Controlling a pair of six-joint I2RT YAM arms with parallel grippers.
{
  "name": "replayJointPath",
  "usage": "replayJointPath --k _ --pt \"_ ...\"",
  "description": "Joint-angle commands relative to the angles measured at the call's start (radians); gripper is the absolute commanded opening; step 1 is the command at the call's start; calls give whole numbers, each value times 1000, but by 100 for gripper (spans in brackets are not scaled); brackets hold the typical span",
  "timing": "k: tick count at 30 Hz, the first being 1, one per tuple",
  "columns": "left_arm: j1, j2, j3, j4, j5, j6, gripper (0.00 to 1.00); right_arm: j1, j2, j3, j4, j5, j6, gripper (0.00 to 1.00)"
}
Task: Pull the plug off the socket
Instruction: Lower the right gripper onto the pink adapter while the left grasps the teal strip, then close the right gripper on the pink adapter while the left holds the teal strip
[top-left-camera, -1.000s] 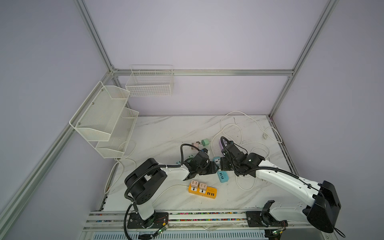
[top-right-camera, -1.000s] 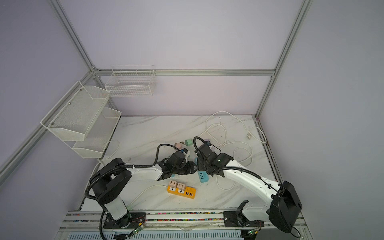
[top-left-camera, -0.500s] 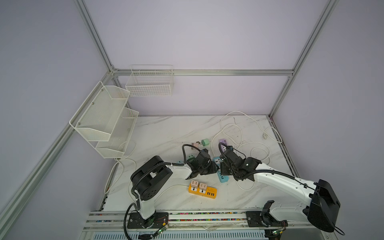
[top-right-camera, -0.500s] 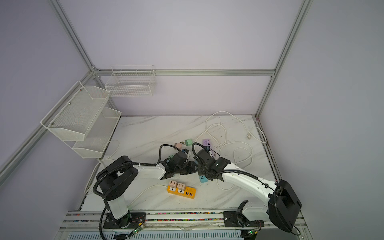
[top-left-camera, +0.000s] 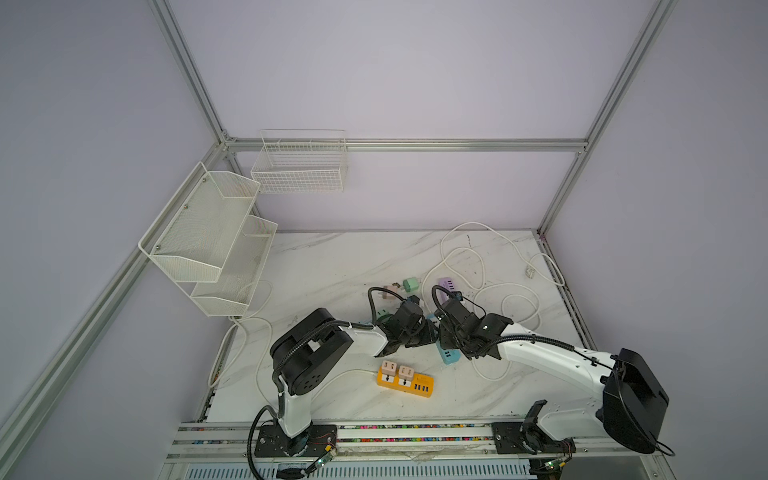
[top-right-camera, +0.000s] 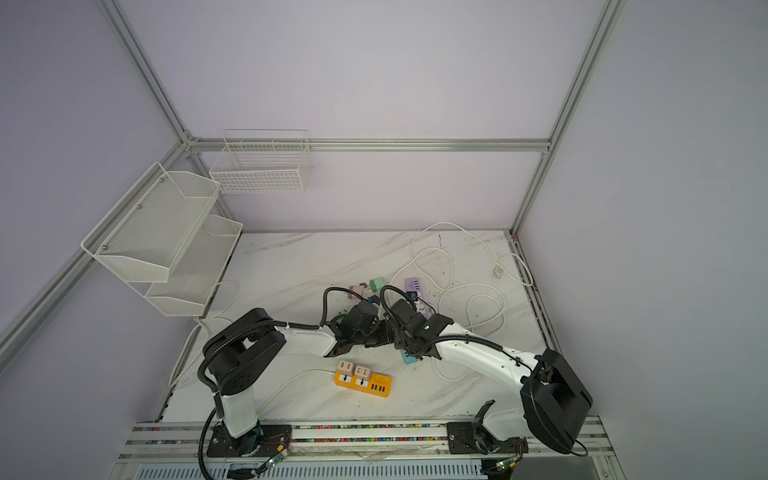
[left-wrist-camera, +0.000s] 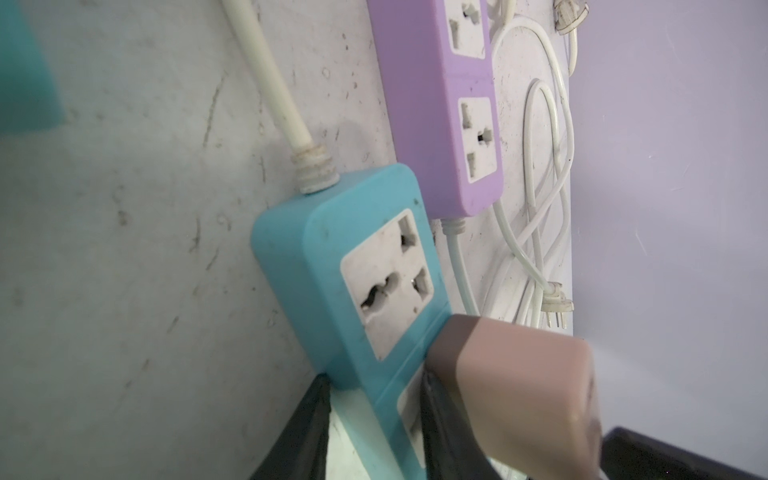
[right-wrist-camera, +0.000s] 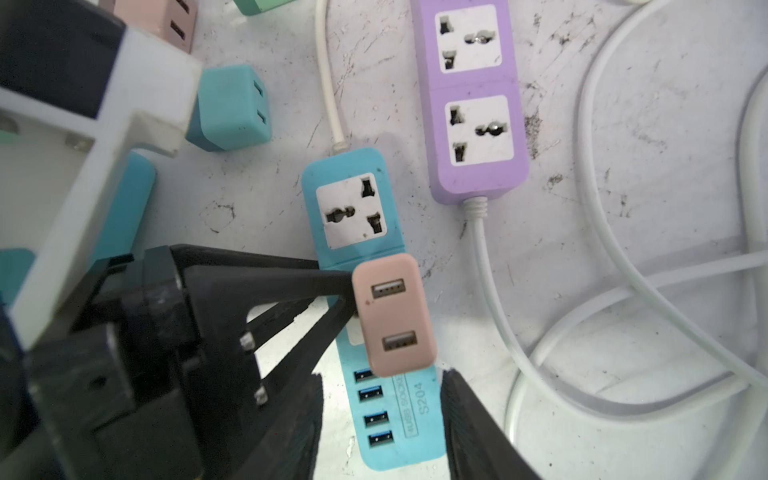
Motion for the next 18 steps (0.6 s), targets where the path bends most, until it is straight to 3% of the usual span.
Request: replayJointPath --k 1,18 --pt "1 25 70 11 -3 -10 34 -19 3 -9 21 23 -12 49" --pt "1 35 60 17 -3 -19 31 -98 95 -47 146 -62 -88 44"
